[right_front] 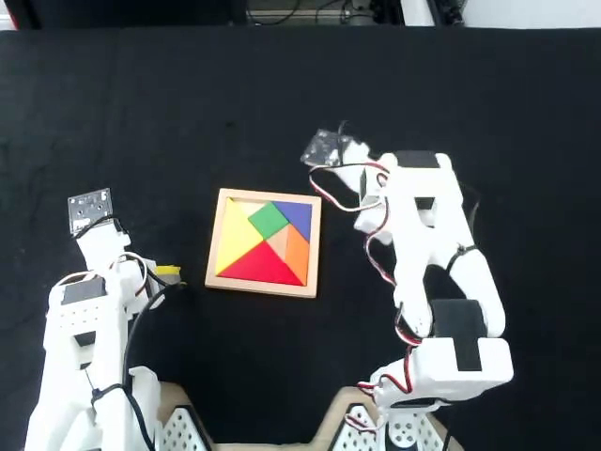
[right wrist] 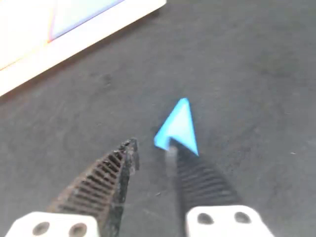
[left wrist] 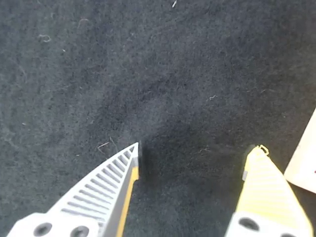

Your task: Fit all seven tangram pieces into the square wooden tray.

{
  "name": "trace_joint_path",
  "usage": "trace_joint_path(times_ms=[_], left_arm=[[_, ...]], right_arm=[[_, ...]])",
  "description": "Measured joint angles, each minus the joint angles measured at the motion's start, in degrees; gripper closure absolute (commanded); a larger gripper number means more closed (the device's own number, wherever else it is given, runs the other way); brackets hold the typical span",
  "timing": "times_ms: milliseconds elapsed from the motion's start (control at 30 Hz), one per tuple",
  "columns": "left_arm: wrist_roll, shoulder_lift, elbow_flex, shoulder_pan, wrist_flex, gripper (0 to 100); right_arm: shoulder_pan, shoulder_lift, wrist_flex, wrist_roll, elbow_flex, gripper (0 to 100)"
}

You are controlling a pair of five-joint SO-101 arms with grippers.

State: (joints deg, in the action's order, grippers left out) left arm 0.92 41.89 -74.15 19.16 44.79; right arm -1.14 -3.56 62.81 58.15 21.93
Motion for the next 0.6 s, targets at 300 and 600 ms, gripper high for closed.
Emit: trace_joint_path(times_ms=[300, 600], left_arm=[[0.00, 0.00, 0.00, 0.00, 0.00, 67], [0.00, 0.00, 0.00, 0.00, 0.00, 67]], right_arm=[[0.00, -4.48, -2.73, 14.42, 0.00, 76.2], [1.85, -8.00, -2.73, 23.03, -3.16, 76.5]])
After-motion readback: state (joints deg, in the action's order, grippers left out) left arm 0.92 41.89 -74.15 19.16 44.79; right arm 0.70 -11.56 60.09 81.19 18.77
